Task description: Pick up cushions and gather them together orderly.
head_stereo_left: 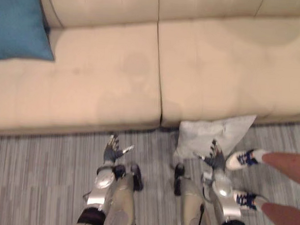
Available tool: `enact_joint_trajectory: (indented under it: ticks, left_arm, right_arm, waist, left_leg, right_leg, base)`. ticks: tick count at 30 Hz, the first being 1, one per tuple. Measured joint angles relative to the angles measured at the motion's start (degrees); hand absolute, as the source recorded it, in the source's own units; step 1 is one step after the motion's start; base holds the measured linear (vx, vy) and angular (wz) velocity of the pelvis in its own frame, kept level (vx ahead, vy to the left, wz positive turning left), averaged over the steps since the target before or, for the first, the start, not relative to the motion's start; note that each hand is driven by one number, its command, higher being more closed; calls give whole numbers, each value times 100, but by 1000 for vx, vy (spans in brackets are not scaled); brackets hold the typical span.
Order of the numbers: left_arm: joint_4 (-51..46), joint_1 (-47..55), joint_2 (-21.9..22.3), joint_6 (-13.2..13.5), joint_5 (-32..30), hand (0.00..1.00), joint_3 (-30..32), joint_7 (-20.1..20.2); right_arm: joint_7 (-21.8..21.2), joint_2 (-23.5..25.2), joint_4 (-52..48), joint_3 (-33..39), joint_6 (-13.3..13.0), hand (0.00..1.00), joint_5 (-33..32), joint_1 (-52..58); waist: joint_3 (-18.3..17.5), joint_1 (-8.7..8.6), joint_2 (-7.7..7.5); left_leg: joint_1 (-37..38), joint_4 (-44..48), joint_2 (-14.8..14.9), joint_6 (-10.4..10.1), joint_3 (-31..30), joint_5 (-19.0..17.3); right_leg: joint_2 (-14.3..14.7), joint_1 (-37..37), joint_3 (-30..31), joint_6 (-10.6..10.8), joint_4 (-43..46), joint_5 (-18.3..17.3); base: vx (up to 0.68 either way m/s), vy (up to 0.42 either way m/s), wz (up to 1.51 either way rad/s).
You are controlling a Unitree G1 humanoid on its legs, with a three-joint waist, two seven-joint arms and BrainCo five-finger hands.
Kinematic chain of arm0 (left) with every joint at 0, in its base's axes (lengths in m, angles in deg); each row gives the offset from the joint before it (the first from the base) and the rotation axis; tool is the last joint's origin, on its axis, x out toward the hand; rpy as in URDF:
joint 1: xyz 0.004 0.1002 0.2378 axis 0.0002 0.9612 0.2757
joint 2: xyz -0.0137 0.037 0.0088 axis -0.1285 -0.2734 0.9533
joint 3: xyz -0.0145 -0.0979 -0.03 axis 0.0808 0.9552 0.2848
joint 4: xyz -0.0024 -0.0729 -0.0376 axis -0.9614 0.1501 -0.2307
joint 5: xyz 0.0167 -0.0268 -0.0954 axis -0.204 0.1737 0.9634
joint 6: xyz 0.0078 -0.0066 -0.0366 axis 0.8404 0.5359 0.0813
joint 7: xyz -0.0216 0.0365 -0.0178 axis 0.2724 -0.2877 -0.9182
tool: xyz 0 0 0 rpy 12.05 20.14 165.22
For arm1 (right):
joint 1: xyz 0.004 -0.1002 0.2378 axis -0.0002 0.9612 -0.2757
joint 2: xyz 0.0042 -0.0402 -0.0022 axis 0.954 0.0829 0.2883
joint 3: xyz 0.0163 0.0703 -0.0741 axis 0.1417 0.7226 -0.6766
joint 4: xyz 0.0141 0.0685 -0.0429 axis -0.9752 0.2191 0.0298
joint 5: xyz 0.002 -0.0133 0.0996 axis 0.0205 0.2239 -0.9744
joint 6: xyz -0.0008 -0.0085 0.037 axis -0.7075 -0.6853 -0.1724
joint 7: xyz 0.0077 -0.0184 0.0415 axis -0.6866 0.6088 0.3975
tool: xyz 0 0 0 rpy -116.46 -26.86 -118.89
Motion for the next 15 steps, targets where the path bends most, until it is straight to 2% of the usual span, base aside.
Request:
enact_joint_trajectory:
  ticks: [5,11,12,13,14,15]
  left_arm:
    - [514,340,-124,-125,-373,0,37,287]
    - [769,346,-223,-175,-572,0,236,399]
    - [859,326,-269,-183,-644,0,251,399]
    - [882,323,-288,-187,-674,0,252,397]
    - [877,341,-323,-201,-688,0,262,393]
    - [877,337,-369,-211,-692,0,262,394]
  right_arm:
    - [-285,-58,812,407,90,0,13,47]
    - [-388,-126,1047,525,113,0,121,27]
    - [-399,-128,1115,512,112,0,120,-15]
    - [-406,-128,1159,509,116,0,120,-41]
    - [-438,-116,1189,480,121,0,119,-77]
    - [-457,-114,1191,480,123,0,119,-110]
  waist:
    - [-225,-137,-24]
    - [-310,-192,-79]
    - [-308,-272,-97]
    - [-308,-282,-97]
    - [-302,-291,-95]
    - [-300,-297,-123]
  left_leg:
    - [947,-846,-183,-19,245,246]
    - [1573,-1204,-201,-19,931,246]
    - [1630,-1205,-171,-18,1145,243]
    - [1644,-1206,-140,-18,1248,243]
    - [1662,-1200,110,-13,1664,243]
    - [1681,-1204,139,20,1803,222]
  right_leg:
    - [84,919,196,54,-1059,445]
    - [227,1053,1001,137,-1401,821]
    - [262,1011,1046,161,-1504,999]
    - [298,947,950,147,-1537,1139]
    - [325,824,106,69,-1723,1496]
    - [233,770,-580,-67,-1535,1317]
  base:
    - [140,12,-21]
    - [28,37,-77]
    - [-46,12,-83]
    - [-116,-28,-132]
    - [-124,-52,-108]
    - [-138,-70,-126]
